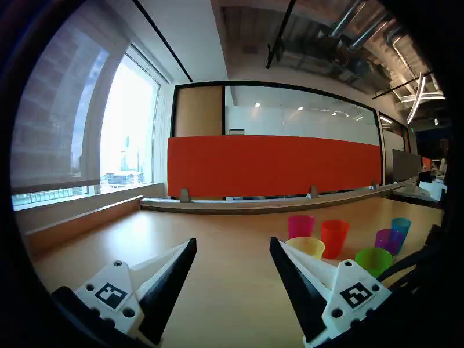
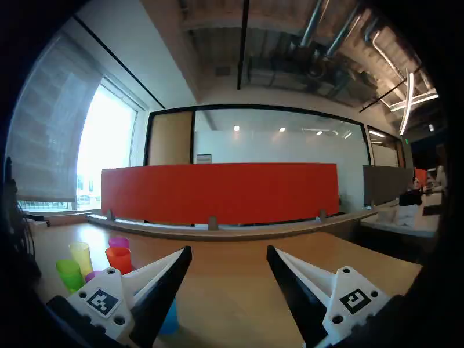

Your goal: Pour water

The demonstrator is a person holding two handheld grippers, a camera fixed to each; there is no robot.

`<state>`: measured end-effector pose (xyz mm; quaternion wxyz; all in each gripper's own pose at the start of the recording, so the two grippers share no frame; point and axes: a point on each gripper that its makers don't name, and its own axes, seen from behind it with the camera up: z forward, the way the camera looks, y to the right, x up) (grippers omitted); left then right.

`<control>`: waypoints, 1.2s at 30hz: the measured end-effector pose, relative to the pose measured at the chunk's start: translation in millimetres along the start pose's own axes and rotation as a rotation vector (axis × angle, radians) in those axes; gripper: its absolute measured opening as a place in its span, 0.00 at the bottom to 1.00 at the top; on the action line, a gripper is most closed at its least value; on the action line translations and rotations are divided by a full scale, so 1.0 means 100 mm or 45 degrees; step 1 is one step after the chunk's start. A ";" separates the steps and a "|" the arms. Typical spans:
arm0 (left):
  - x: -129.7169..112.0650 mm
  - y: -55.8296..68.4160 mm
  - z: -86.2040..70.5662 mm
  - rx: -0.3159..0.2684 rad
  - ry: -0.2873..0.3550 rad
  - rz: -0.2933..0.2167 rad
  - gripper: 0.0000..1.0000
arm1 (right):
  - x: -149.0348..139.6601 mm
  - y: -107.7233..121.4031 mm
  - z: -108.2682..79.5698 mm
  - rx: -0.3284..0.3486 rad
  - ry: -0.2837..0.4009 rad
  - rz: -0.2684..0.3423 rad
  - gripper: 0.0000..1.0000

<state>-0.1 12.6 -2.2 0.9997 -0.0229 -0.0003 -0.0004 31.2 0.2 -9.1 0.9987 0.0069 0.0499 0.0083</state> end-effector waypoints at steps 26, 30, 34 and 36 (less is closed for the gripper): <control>0.00 0.00 0.01 0.000 0.000 0.000 0.93 | -0.35 0.07 0.01 -0.034 -0.117 -0.022 1.00; 0.00 0.00 0.01 0.000 0.000 0.000 0.93 | -0.35 0.05 0.01 -0.027 -0.121 -0.021 1.00; 0.00 0.00 0.00 0.000 0.000 0.000 0.93 | -0.35 0.05 0.02 -0.030 -0.122 -0.021 1.00; 0.00 0.00 0.00 0.000 0.000 0.000 0.93 | -0.35 0.05 0.02 -0.034 -0.122 -0.021 1.00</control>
